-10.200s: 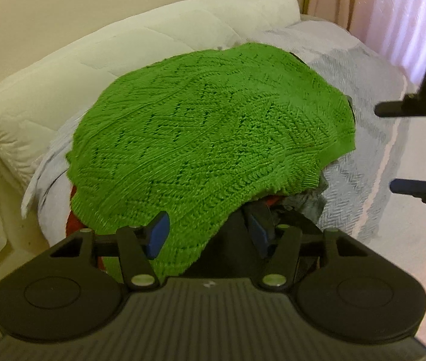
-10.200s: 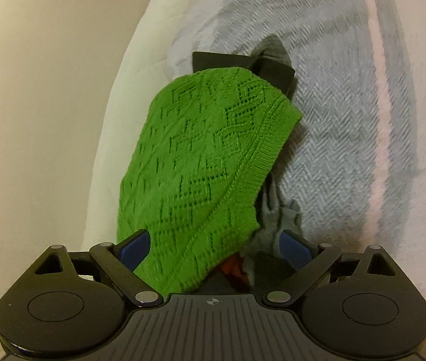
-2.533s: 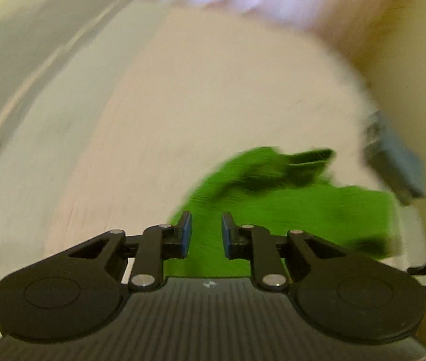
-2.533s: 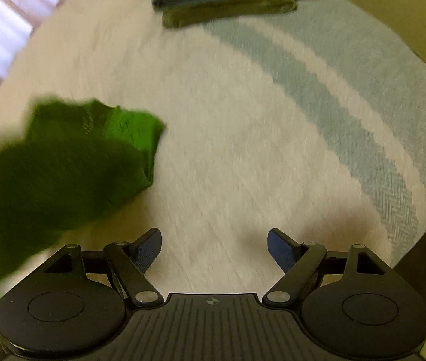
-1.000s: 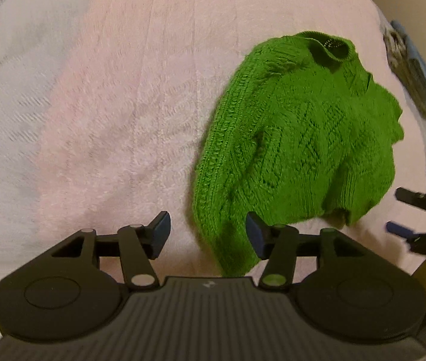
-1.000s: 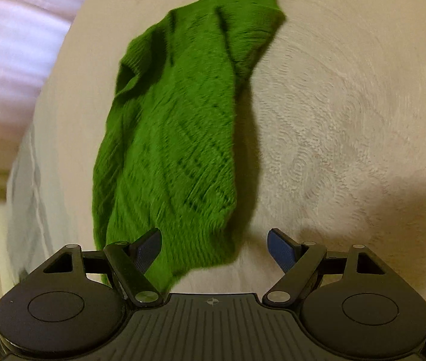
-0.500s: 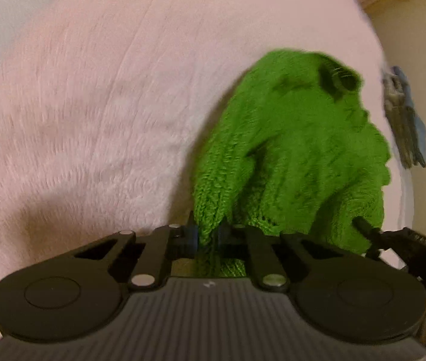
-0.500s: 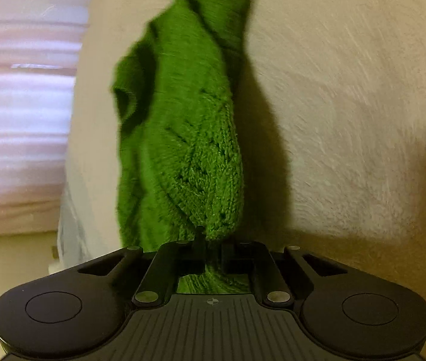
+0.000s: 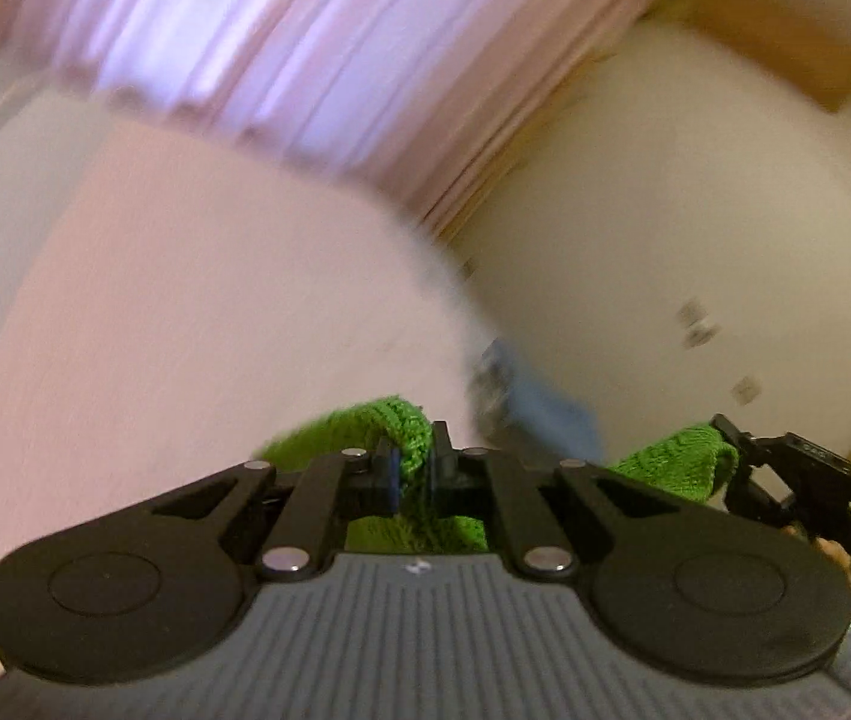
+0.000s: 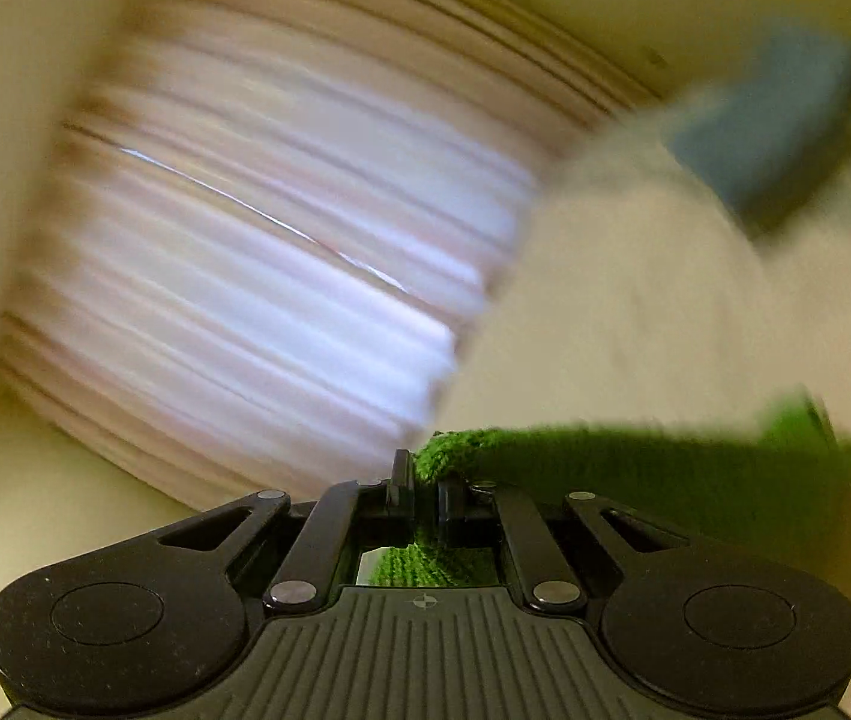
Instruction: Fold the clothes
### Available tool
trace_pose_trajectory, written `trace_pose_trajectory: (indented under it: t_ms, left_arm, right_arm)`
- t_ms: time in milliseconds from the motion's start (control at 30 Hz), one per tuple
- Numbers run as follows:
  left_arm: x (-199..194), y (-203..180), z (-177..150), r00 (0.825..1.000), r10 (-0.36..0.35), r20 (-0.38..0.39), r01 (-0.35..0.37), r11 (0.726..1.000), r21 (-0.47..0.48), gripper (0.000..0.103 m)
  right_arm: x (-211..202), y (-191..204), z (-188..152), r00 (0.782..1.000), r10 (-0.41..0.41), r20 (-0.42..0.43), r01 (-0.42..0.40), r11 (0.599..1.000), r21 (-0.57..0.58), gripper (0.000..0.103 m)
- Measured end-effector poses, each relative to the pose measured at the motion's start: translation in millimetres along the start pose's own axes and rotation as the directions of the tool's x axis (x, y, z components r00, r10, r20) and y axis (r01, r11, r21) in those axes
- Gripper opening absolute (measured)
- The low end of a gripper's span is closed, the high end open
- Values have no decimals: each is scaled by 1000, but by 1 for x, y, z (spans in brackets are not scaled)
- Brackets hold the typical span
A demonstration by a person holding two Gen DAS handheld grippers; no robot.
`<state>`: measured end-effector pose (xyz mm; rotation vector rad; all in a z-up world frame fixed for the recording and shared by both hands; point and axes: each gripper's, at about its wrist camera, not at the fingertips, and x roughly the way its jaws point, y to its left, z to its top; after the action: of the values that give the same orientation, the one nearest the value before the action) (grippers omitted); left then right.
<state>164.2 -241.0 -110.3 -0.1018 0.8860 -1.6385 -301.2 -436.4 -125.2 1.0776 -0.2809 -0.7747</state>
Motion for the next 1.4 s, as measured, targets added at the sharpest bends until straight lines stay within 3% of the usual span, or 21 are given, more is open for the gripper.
trace_pose_trajectory:
  t_ms: [167, 433, 533, 633, 667, 733, 800, 833, 867, 900, 933, 967, 1000, 1067, 1100, 1133, 1233, 1333, 1400]
  left_arm:
    - [11, -49, 67, 989, -55, 136, 38, 991, 127, 5]
    - [49, -74, 137, 977, 46, 207, -75, 988, 132, 5]
    - [32, -98, 149, 966, 45, 253, -93, 979, 180, 5]
    - [7, -118, 131, 963, 32, 267, -94, 971, 220, 5]
    - [-2, -123, 120, 965, 31, 260, -92, 970, 225, 6]
    - [-14, -116, 75, 984, 103, 147, -130, 973, 191, 8]
    - [-26, -109, 30, 985, 171, 28, -173, 972, 160, 17]
    - [-32, -105, 7, 979, 203, -33, -196, 970, 147, 24]
    - [-29, -95, -21, 956, 268, -119, -255, 961, 111, 28]
    - [-25, -82, -48, 915, 347, -206, -339, 938, 70, 30]
    - [-20, -69, -74, 860, 416, -294, -425, 905, 37, 30]
    - [-16, -55, -101, 807, 460, -370, -495, 869, 0, 30]
    - [-12, -46, -116, 772, 487, -409, -541, 841, -20, 30]
    - [-1, -35, -139, 707, 536, -462, -617, 786, -32, 30]
    - [5, -32, -148, 677, 561, -476, -648, 761, -26, 30]
    - [10, -32, -153, 669, 572, -476, -658, 752, -21, 31]
    - [29, -36, -154, 668, 583, -462, -663, 748, -14, 38]
    - [37, -31, -171, 662, 586, -467, -667, 745, -10, 40]
    - [52, -29, -186, 653, 586, -479, -674, 738, -16, 41]
  right_arm:
    - [27, 40, 56, 993, 101, 59, -96, 992, -80, 5]
    - [111, 48, 119, 993, 111, 40, -111, 994, -15, 5]
    - [86, 53, 130, 980, 198, 17, -197, 978, -63, 5]
    - [57, 59, 141, 958, 286, -12, -286, 952, -114, 5]
    - [46, 54, 140, 959, 279, -55, -284, 951, -126, 5]
    - [23, 43, 135, 958, 241, -158, -264, 953, -149, 5]
    - [3, 11, 119, 958, 25, -287, -84, 977, -195, 9]
    - [-6, -6, 110, 933, -95, -347, 15, 973, -229, 39]
    - [-16, -23, 101, 892, -214, -399, 110, 957, -268, 61]
    - [-23, -44, 90, 834, -363, -415, 242, 917, -317, 88]
    - [-29, -67, 78, 753, -512, -413, 376, 850, -368, 88]
    - [-33, -86, 68, 668, -610, -426, 454, 788, -417, 88]
    - [-32, -100, 61, 622, -648, -439, 485, 759, -435, 88]
    - [-29, -125, 48, 549, -696, -463, 528, 718, -454, 88]
    - [-23, -131, 43, 537, -699, -472, 527, 715, -459, 88]
    - [-16, -136, 38, 533, -696, -481, 520, 718, -463, 88]
    - [1, -138, 28, 549, -679, -488, 439, 731, -522, 88]
    - [6, -151, 9, 535, -682, -498, 374, 720, -584, 88]
    - [11, -168, -4, 510, -684, -521, 353, 719, -598, 88]
